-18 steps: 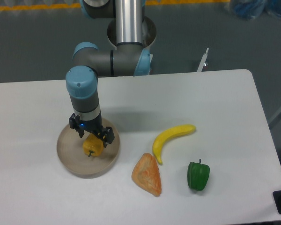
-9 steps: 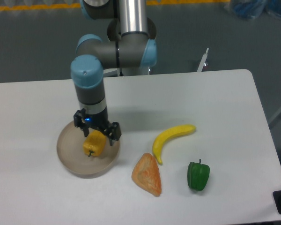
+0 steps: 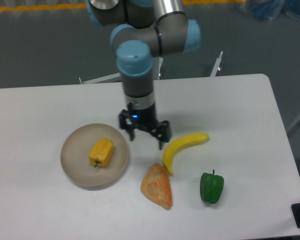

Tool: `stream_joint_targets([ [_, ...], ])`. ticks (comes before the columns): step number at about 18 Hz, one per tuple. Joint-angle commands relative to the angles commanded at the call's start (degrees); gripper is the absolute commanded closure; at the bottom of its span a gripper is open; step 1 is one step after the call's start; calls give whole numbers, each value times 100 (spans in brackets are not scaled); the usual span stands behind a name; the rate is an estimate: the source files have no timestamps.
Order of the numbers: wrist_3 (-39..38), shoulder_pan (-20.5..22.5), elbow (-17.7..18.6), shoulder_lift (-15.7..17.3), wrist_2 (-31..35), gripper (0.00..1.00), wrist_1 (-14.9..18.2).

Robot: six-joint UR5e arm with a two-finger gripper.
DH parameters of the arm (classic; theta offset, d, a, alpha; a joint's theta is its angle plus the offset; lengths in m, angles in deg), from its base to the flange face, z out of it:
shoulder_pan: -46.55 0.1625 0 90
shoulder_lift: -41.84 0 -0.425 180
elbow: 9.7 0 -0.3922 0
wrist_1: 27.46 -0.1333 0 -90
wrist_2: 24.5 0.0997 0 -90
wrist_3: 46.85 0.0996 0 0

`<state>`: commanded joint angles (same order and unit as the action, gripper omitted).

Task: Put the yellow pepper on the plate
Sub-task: 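Lift the open gripper up away from the plate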

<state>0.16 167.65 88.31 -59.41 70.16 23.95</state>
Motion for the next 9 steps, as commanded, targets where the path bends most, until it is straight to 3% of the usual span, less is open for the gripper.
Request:
stream_joint_targets([
  [4, 764, 141, -80, -9, 115, 0, 53],
  [9, 1161, 212, -97, -62, 106, 0, 44],
])
